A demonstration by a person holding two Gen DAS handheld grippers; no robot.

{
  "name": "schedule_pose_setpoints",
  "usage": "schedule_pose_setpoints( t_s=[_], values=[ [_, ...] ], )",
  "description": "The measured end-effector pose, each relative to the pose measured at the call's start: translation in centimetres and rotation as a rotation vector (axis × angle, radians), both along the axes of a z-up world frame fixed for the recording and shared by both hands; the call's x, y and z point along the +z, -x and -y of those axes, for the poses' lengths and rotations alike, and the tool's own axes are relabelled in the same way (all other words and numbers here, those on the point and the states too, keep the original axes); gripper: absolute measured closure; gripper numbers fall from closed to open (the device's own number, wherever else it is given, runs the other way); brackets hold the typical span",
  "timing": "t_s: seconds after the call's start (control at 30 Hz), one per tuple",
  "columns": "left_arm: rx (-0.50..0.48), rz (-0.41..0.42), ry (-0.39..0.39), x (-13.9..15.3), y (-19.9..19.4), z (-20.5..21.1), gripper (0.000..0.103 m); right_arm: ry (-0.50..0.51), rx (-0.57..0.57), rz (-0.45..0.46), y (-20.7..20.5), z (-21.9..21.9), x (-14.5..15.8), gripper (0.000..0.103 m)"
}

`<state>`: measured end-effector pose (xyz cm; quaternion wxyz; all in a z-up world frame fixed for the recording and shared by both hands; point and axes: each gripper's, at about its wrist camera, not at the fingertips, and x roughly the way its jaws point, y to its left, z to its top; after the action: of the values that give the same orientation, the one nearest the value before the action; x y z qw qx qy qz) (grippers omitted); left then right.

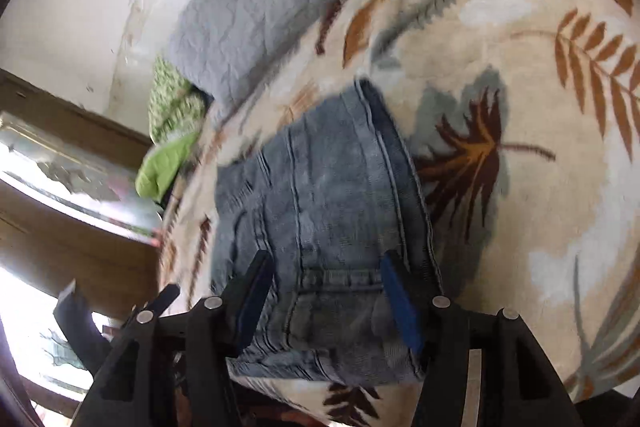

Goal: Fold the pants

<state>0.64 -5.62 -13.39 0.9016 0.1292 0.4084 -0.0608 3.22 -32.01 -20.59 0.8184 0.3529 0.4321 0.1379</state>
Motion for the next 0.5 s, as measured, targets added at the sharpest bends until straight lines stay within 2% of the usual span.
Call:
schedule_pose_setpoints(
  t_s=[0.2,0.33,0.5],
  values=[
    [0.010,0.108,-0.018,3.4,1.1,0.3,0.016,0.064,-0.008,0.105,0.2,-0.6,2.1,0.043],
    [0.020,0.131,-0.005,4.5,1.0,0.0,0.016,0.135,0.028,0.165,0.4,-1.9,3.5,0.043],
    [0.024,0.152,-0.020,5.2,1.0,0.2,0.016,0.162,0.029,0.207,0.7,-2.6,4.2,0.043]
  ],
)
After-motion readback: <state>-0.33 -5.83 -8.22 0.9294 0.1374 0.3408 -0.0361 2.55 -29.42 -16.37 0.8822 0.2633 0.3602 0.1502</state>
